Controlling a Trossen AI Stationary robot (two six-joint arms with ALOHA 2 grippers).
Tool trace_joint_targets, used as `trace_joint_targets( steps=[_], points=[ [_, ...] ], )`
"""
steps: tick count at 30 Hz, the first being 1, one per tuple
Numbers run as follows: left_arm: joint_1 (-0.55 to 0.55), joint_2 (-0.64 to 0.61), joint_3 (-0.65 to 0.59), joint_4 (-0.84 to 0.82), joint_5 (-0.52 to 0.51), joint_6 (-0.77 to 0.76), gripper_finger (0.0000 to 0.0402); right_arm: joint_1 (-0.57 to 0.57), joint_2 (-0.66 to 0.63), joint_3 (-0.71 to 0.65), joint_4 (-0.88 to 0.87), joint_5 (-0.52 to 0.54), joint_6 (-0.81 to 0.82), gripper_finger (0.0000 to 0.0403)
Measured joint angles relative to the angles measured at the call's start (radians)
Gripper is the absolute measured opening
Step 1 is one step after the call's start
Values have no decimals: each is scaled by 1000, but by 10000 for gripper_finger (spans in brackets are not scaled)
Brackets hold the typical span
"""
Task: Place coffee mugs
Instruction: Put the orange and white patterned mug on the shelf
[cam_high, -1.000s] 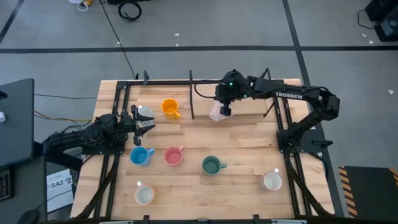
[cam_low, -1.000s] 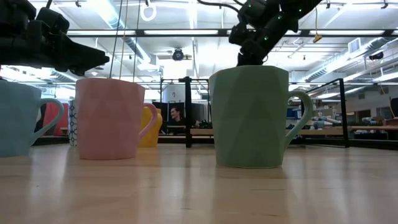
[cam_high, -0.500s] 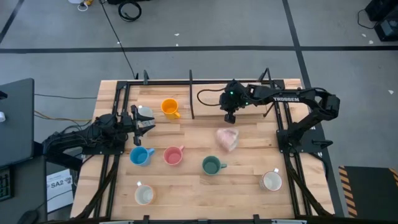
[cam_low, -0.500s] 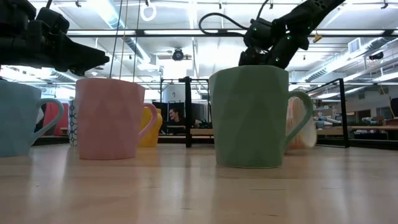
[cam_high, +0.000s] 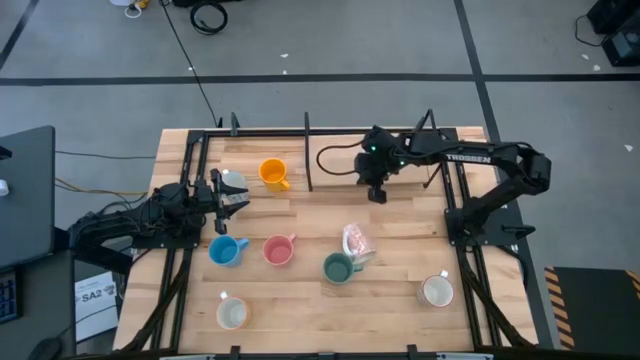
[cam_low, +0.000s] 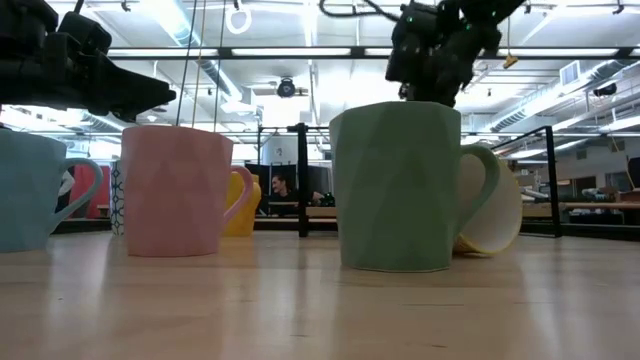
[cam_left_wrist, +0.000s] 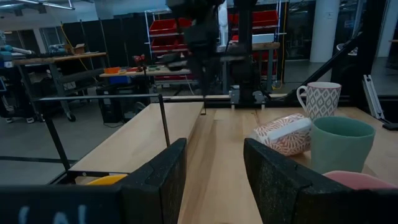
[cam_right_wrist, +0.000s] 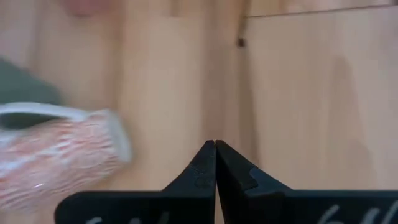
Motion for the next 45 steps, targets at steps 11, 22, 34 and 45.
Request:
trace_joint_targets(
  steps=[11, 22, 34, 45],
  points=[
    [0, 0, 0, 0, 0, 0, 167, 111, -51, 5, -17, -140, 123, 51],
    [0, 0, 0, 0, 0, 0, 167, 291, -50, 5, -43, -97, 297, 153],
    [0, 0, 0, 0, 0, 0, 167, 535, -49, 5, -123, 41, 505, 214],
    [0, 0, 0, 0, 0, 0, 167, 736, -49, 5, -132, 254, 769, 218]
  ],
)
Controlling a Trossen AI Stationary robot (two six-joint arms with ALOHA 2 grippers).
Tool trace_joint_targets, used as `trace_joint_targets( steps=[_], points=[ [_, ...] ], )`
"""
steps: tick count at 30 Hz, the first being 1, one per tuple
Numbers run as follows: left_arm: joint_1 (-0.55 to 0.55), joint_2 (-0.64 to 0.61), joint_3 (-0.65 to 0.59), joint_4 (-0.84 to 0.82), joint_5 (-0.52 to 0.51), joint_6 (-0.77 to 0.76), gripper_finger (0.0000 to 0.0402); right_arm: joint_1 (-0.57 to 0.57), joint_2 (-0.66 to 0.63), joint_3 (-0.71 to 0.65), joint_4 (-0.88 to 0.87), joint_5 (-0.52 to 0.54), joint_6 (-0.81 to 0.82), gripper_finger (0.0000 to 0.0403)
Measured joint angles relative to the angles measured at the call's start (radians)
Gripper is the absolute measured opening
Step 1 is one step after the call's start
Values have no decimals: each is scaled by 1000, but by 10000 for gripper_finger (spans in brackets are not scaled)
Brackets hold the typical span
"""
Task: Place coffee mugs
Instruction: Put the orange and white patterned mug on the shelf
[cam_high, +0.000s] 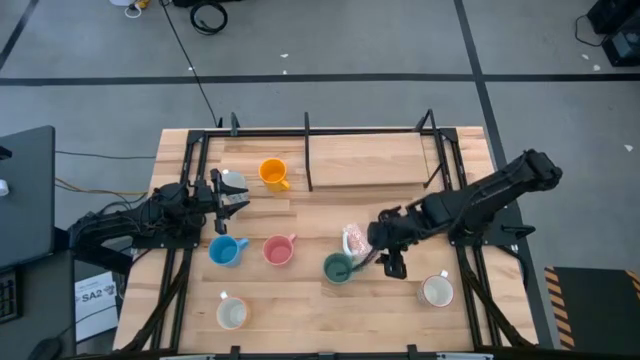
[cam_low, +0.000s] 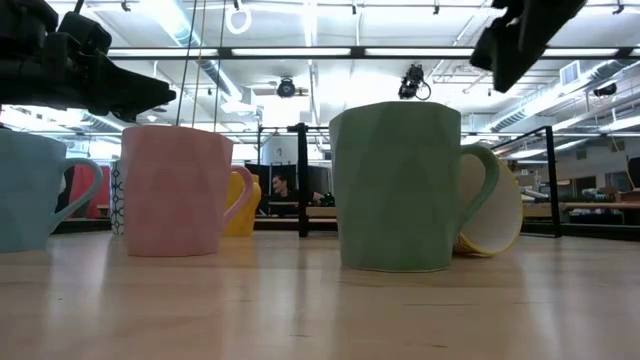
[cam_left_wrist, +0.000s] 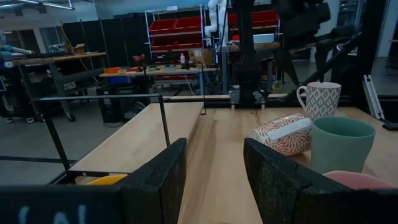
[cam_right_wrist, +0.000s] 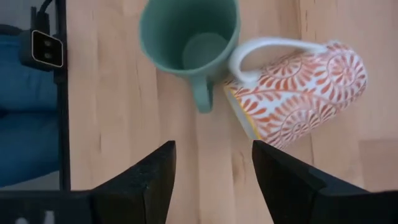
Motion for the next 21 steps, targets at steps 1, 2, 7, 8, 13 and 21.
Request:
trace_joint_targets(
  steps=[1, 2, 7, 8, 13, 21],
  points=[
    [0, 0, 0, 0, 0, 0, 167, 20, 0, 0, -6, 22, 21, 218],
    [0, 0, 0, 0, 0, 0, 167, 39, 0, 0, -14, 49, 42, 218],
    [0, 0, 0, 0, 0, 0, 167, 122, 0, -26, -25, 194, 129, 218],
    [0, 0, 0, 0, 0, 0, 167, 134, 0, -40, -19, 225, 140, 218],
    [0, 0, 0, -1, 0, -1, 167, 161, 1, -125, 16, 346, 198, 218],
    [0, 0, 0, -3, 0, -1, 167, 158, 1, -252, 173, 366, 206, 218]
  ],
)
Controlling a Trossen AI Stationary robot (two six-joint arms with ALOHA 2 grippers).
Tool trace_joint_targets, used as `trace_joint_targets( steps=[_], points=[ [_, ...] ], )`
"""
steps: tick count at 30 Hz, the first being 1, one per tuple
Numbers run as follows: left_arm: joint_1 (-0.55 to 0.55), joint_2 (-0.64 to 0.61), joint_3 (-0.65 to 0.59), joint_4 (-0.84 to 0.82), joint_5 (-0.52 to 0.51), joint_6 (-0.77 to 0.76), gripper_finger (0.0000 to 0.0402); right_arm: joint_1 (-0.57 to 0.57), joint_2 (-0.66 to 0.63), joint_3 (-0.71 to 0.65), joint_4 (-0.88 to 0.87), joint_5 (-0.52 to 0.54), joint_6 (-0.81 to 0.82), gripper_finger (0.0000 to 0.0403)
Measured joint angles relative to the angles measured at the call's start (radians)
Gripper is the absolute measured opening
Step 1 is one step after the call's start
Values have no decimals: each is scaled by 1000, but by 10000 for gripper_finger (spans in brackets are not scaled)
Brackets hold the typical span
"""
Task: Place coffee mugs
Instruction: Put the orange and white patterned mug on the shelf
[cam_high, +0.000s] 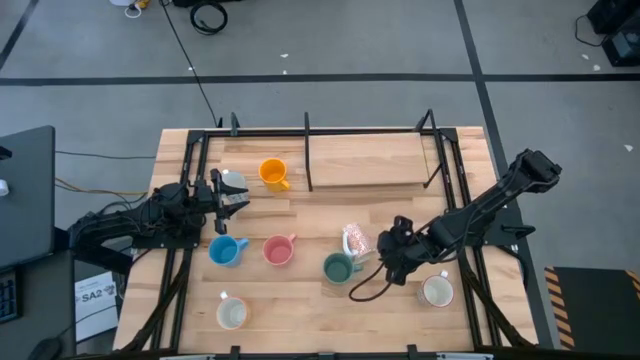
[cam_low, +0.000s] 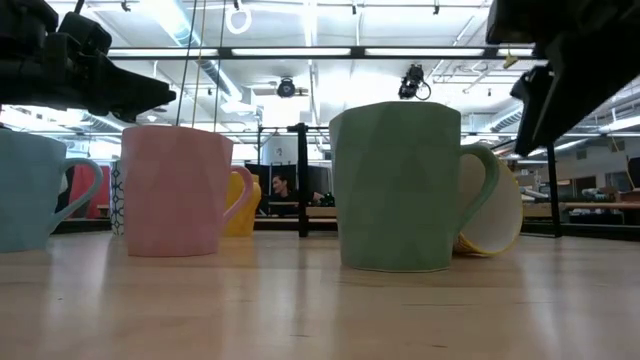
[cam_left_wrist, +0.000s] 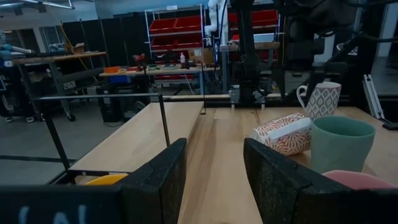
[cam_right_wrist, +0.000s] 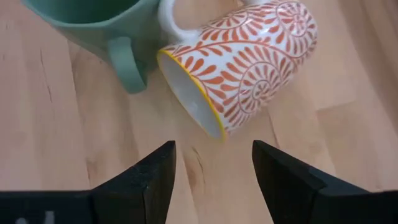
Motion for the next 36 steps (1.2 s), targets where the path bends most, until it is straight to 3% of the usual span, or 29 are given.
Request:
trace_joint_targets(
  steps=[7, 15, 21, 27, 36],
  points=[
    [0, 0, 0, -2, 0, 0, 167, -11, 0, -109, 147, 102, -2, 218],
    [0, 0, 0, -2, 0, -30, 167, -54, 0, -185, 331, 96, -37, 218],
    [0, 0, 0, -2, 0, -31, 167, -87, 0, -205, 355, 93, -37, 212],
    [0, 0, 0, -2, 0, -32, 167, -120, 0, -205, 355, 93, -37, 172],
    [0, 0, 0, -2, 0, -32, 167, -154, 0, -205, 353, 92, -49, 75]
  ],
)
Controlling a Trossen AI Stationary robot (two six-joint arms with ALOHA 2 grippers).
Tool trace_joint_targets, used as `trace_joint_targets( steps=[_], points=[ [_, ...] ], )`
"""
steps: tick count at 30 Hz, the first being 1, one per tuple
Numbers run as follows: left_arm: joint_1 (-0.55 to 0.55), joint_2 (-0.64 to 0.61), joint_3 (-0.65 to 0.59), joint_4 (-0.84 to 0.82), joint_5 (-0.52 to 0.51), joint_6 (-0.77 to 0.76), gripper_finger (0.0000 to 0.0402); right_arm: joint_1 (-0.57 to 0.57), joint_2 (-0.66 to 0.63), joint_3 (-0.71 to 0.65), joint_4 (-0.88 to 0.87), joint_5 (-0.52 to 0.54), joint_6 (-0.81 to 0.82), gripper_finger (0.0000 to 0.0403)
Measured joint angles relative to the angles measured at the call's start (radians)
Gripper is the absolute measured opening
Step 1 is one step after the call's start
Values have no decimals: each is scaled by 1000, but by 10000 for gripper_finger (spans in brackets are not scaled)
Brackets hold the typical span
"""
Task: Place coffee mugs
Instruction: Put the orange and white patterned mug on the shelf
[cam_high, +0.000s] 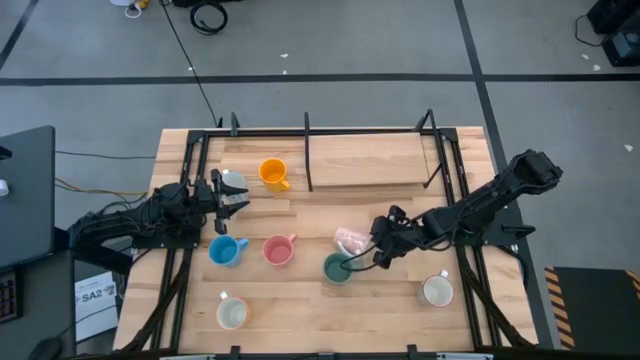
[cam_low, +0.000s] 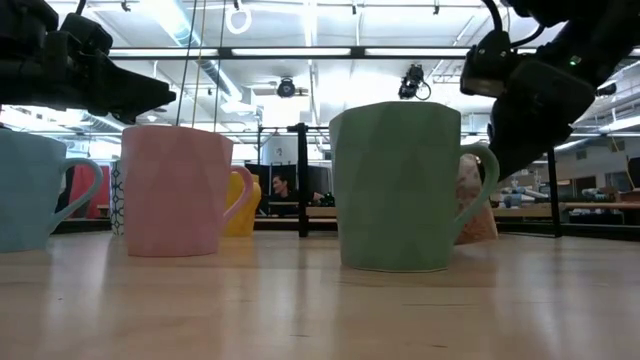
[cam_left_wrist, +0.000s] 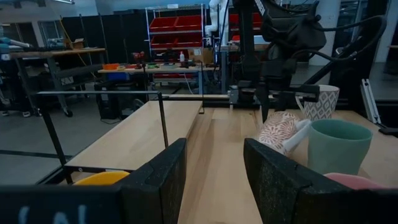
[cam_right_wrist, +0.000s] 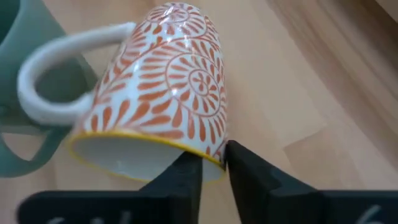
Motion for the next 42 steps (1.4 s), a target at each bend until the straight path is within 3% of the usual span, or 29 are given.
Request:
trace_joint_targets(
  steps=[6, 12, 19, 30, 42],
  points=[
    [0, 0, 0, 0, 0, 0, 167, -7, 0, 0, 2, -19, -14, 17],
    [0, 0, 0, 0, 0, 0, 167, -18, 0, 0, 11, -27, -14, 17],
    [0, 0, 0, 0, 0, 0, 167, -80, 0, 78, -62, -137, -78, 17],
    [0, 0, 0, 0, 0, -1, 167, -287, 1, 445, -564, -299, -343, 17],
    [0, 0, 0, 0, 0, 0, 167, -679, 0, 813, -1045, -413, -651, 17]
  ],
)
